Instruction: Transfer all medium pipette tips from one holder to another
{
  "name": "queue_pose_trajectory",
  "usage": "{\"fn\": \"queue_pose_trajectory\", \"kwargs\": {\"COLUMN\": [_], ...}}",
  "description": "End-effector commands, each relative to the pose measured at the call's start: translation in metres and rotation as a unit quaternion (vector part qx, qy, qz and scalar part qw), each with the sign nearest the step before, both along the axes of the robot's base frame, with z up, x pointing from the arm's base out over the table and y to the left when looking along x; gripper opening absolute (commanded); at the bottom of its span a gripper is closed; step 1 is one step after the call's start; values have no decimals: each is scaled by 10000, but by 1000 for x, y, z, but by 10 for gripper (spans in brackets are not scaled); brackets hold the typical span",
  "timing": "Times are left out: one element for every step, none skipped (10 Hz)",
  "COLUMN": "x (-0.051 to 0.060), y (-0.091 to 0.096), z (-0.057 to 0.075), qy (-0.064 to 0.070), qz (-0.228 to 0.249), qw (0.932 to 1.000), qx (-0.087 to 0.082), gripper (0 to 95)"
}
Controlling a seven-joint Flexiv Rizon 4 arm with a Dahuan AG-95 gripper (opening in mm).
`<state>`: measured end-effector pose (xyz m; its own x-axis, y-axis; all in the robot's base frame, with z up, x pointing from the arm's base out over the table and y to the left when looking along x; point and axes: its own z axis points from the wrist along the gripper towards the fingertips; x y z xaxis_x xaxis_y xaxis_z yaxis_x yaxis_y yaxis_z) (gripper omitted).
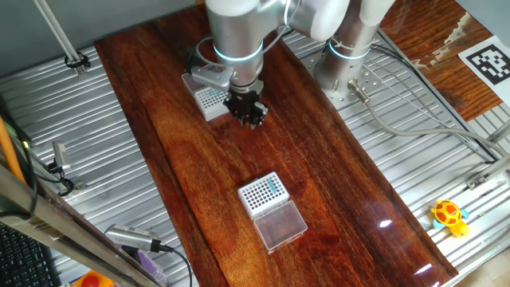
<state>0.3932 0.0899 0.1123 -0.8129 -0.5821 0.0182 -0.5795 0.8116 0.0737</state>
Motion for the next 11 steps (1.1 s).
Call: {"fn": "queue_pose_trajectory", "kwargs": {"x": [0, 1, 2, 5, 9, 12, 14, 14, 14, 14, 14], "y": [0, -13, -43, -76, -103, -122, -133, -133, -133, -133, -133], "z": [-2, -5, -8, -10, -8, -4, 0, 0, 0, 0, 0], "qy": [-43, -63, -53, -50, -37, -12, 4, 6, 5, 8, 9], "qz": [-713, -594, -393, -136, 104, 285, 364, 294, 164, -35, -169], "qw": [9974, 9982, 9992, 9999, 9999, 9996, 9993, 9996, 9998, 10000, 9999], "qx": [90, 75, 77, 88, 88, 68, 27, 45, 92, 72, 28], "gripper": [0, 0, 0, 0, 0, 0, 0, 190, 190, 190, 190]}}
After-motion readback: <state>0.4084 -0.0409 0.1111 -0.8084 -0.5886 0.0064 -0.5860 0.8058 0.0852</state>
